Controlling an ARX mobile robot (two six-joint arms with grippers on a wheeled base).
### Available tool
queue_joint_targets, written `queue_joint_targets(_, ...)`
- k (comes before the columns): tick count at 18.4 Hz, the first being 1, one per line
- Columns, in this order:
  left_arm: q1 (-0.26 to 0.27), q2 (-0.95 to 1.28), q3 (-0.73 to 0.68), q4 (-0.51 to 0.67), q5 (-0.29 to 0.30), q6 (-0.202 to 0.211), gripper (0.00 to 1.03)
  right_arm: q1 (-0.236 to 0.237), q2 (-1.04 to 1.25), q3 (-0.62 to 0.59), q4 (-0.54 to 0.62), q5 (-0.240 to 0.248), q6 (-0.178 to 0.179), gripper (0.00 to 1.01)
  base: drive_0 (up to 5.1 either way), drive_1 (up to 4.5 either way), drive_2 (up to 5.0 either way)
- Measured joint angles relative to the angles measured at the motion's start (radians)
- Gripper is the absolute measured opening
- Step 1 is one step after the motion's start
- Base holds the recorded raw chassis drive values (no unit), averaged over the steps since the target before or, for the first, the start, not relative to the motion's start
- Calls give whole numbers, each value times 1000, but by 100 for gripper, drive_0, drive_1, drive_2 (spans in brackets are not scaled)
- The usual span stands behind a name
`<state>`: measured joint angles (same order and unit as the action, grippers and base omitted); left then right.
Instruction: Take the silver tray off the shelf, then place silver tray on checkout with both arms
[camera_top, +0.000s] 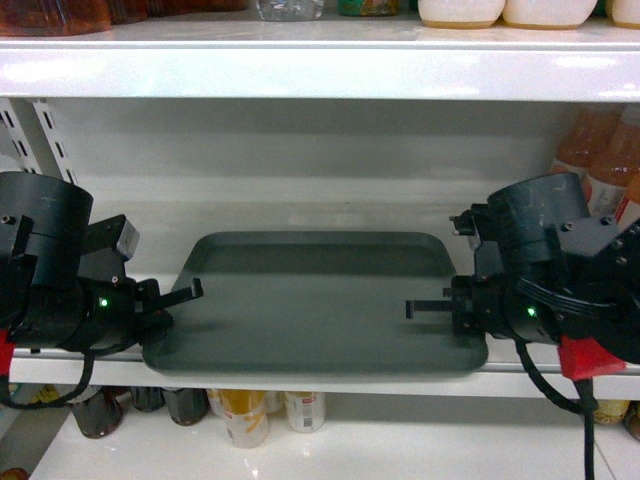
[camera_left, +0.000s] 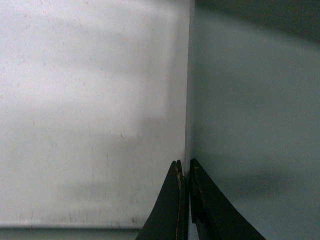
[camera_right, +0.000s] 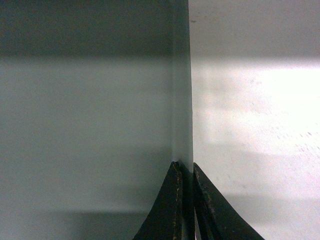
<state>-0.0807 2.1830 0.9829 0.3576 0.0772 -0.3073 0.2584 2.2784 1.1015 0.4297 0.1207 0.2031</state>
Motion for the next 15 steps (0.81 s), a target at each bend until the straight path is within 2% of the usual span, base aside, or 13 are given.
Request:
queue_joint_targets(5, -92, -237, -188, 24, -84, -53, 3, -51, -240, -246, 89, -56, 10, 3, 0, 0, 0)
queue_joint_targets(7, -134, -346, -240, 35, -117, -62, 3, -77, -340, -332, 114, -78, 11, 3, 0, 0, 0)
queue_joint_targets(8, -156, -394, -263, 42, -157, -59, 3, -85, -387, -376, 127, -93, 13, 3, 0, 0, 0)
queue_joint_targets(9, -168, -431, -281, 38, -172, -59, 3, -90, -425, -412, 136, -98, 16, 2, 0, 0, 0)
queue_joint_targets(12, -209, -532, -346, 32, -208, -59, 3, -104, -563, -531, 159, -121, 25, 2, 0, 0, 0)
queue_joint_targets(15, -222, -542, -359, 24, -220, -60, 3, -109, -629, -574, 173, -124, 16, 2, 0, 0, 0)
